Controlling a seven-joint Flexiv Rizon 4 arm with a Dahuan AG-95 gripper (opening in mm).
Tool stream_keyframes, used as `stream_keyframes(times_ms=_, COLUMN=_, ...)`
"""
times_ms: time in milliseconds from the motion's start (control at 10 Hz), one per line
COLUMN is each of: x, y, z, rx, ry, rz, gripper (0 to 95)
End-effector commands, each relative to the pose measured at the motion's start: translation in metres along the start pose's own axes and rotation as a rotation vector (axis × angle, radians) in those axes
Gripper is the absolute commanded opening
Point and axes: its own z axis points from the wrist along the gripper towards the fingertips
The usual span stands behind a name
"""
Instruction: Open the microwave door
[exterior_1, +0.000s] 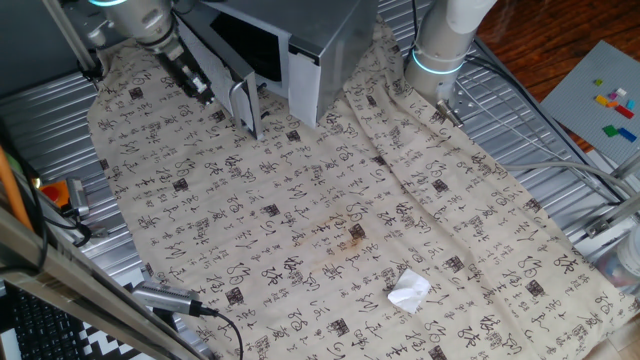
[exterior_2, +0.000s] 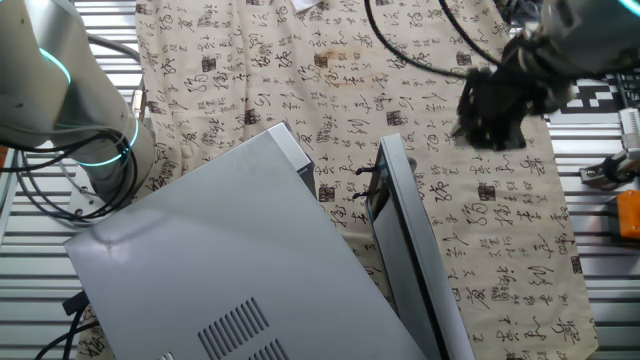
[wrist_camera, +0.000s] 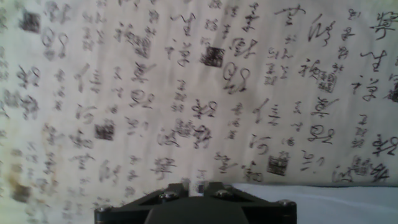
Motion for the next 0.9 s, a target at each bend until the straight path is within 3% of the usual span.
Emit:
stream_keyframes(times_ms=100, x=-0.002, y=0.035, z=-0.004, rx=0.0, ry=-0.015, rz=0.076, gripper=0.0)
stream_keyframes(times_ms=400, x=0.003, y=0.079, z=-0.012, rx=-0.001, ry=-0.027, rz=0.132, gripper=0.0)
stream_keyframes(times_ms=900, x=0.009, y=0.112, z=-0.006, rx=-0.004, ry=-0.041, rz=0.155, gripper=0.0)
